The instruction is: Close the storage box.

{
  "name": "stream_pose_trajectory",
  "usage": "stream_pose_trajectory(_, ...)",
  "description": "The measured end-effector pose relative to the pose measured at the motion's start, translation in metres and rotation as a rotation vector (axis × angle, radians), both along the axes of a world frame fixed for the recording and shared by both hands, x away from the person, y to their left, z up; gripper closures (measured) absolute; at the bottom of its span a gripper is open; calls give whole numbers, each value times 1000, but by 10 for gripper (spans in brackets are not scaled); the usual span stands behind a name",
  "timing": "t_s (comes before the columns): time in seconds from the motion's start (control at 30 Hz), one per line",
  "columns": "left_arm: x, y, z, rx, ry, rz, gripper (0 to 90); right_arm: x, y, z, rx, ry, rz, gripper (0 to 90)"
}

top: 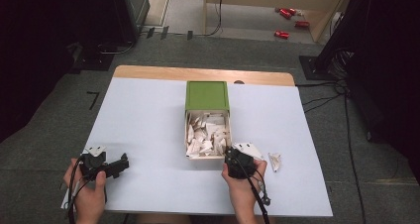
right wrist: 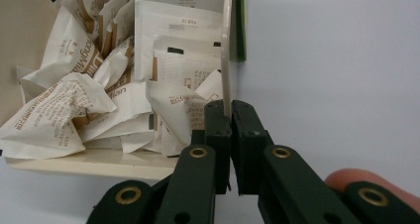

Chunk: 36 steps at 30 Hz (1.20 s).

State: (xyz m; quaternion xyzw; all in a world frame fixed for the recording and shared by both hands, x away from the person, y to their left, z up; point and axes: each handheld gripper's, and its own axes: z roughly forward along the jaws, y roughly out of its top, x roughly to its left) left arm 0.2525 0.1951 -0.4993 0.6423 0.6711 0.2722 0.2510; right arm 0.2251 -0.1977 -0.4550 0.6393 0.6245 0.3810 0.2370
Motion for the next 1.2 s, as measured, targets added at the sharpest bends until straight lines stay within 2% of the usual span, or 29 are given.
stream_pose_trajectory(0.13, 0, 0, 0, -1, 0, 0, 0, 2, 6, 3, 24, 1, -28, 877)
stream_pose_trajectory(0.37, 0, 0, 0, -1, -1, 0, 0, 14, 11, 4, 25, 5, -33, 874)
stream_pose_trajectory(0.77, 0, 0, 0, -1, 0, 0, 0, 35, 5, 2, 34, -12, -41, 868)
stream_pose_trajectory(0.9, 0, 0, 0, -2, -2, 1, 0, 41, 2, -1, 64, -22, -29, 848)
stream_pose_trajectory(0.93, 0, 0, 0, -2, -2, 0, 0, 41, 1, -1, 76, -19, -26, 841)
stream_pose_trajectory(0.97, 0, 0, 0, -2, -2, 0, 0, 41, -2, 0, 104, -14, -9, 776)
stream_pose_trajectory(1.0, 0, 0, 0, -2, -2, 0, 0, 41, -2, 0, 104, -14, -9, 776)
stream_pose_trajectory(1.03, 0, 0, 0, -2, 0, 0, 0, 37, -3, 3, 107, -15, 12, 708)
stream_pose_trajectory(1.07, 0, 0, 0, -2, -2, 0, 0, 37, -3, 3, 107, -15, 12, 708)
stream_pose_trajectory(1.1, 0, 0, 0, -1, 0, 0, 0, 31, -5, 7, 76, -26, 23, 666)
stream_pose_trajectory(1.2, 0, 0, 0, -1, 0, 0, 0, 25, -8, 10, 61, -27, 26, 629)
